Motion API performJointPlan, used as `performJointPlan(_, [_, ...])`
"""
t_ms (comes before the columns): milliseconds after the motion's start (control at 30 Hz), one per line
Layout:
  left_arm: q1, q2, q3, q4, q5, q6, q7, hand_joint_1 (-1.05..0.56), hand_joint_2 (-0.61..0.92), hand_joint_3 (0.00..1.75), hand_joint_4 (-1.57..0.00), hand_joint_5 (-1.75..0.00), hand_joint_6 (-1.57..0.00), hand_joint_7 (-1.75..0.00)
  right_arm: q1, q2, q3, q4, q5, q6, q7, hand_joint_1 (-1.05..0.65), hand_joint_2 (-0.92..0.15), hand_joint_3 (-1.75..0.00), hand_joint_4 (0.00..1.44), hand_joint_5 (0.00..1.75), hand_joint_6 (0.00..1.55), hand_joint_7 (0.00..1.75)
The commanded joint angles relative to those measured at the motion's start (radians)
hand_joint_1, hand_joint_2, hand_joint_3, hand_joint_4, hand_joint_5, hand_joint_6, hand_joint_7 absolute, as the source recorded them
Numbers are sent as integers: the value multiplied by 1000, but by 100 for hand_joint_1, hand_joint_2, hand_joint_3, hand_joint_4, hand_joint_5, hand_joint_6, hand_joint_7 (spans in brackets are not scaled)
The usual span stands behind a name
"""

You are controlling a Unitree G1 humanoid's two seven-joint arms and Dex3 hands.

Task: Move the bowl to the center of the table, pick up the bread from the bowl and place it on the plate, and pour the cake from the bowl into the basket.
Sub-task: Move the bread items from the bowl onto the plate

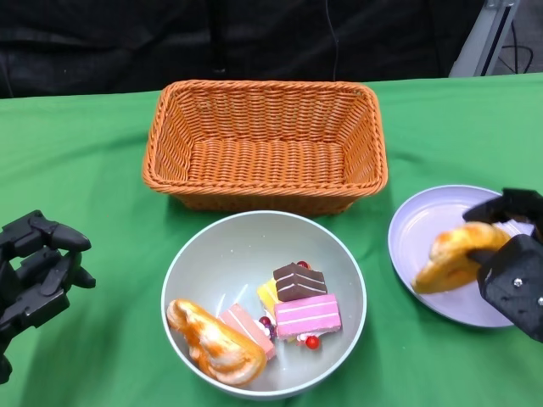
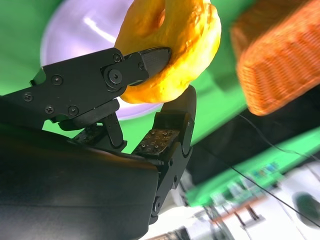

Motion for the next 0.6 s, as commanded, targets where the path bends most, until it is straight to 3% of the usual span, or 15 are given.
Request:
performJointPlan(33, [-7,19,6,6,-1,-12,-7,-1,76,70,-69,-155,-77,-119,-36,-26,-5,50,17,27,17,-25,-92,-12,73,175,79,116])
performJointPlan(200, [-4,18,6,2,0,-15,-4,-1,77,68,-69,-154,-77,-118,-77,-34,2,108,21,62,28,-27,-92,-13,70,175,77,121])
performJointPlan(333, [-2,17,6,0,-2,-18,-7,-1,76,68,-69,-155,-77,-118,-137,-42,13,182,15,95,28,-27,-92,-13,71,175,84,101])
performJointPlan(533, [3,19,5,-8,1,-16,-5,0,76,71,-68,-155,-77,-119,-184,-40,32,254,3,104,-10,-26,-92,-13,67,171,85,93])
performJointPlan(600, [5,20,5,-9,3,-17,-4,0,76,71,-68,-156,-77,-119,-192,-40,42,276,-2,93,-32,-27,-92,-11,72,149,93,61])
